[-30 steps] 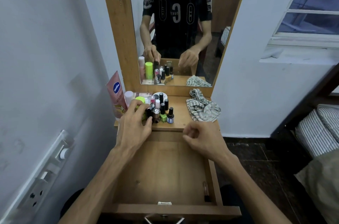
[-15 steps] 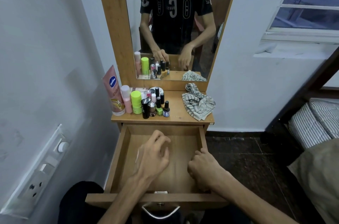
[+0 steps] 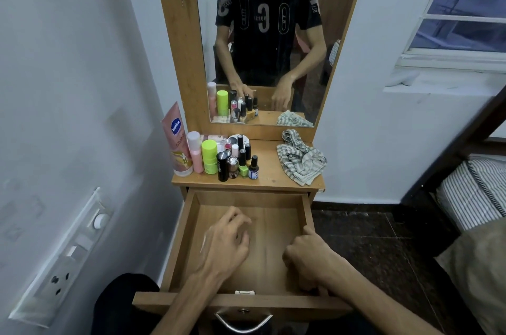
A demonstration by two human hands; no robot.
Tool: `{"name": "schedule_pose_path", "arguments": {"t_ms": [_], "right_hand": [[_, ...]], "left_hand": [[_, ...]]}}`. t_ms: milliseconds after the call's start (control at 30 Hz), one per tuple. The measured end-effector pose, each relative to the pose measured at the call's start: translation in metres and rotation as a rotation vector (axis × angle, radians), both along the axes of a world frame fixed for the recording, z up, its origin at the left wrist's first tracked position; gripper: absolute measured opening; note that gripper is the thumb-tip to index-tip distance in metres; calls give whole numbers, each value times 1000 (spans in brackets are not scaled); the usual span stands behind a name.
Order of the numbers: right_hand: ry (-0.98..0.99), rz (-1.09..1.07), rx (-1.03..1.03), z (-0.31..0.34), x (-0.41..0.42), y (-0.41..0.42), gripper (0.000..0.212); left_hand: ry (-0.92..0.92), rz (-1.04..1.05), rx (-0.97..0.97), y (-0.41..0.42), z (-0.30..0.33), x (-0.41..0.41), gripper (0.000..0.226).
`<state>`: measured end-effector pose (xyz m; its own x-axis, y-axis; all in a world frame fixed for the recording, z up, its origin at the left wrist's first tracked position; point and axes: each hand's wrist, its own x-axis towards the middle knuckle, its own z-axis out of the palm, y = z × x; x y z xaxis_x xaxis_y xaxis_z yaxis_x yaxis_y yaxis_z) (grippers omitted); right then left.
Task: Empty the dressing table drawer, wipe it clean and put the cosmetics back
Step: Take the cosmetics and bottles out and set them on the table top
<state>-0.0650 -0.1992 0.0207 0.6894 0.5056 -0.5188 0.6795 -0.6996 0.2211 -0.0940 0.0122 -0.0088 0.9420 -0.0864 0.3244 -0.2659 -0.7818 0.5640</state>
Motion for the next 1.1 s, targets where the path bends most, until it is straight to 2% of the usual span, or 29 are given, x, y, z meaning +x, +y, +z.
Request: {"name": "schedule_pose_path", "arguments": {"t_ms": [67,267,467,567,767,833,900,1033,1100], "right_hand": [[11,17,-38,-3,-1,2,28],[72,30,38,-1,2,0,21],[51,-3,252,0,4,-7,20],[70,-41,326,-5,5,-12,27],[38,-46,269,-21,7,-7,22],[13,-83,319,-25,9,-3,22],[14,-195,550,-18,9,3,17],[-232,-414,1219,8,13,31,8],[-281,-541,1448,19,22,51,7]], "left_hand": [[4,3,-5,0,-1,0,21],[38,20,-11,0,-4,-2,20],[49,16,-19,-1,-4,-1,19],[49,26,-25,-1,-5,-2,18],[56,38,-45,-1,-5,-2,17],[48,52,-40,-1,-6,-2,16],[38,72,-42,-1,-7,-1,16],[20,113,-66,-2,-8,1,20],[21,122,-64,-2,-9,1,19]]}}
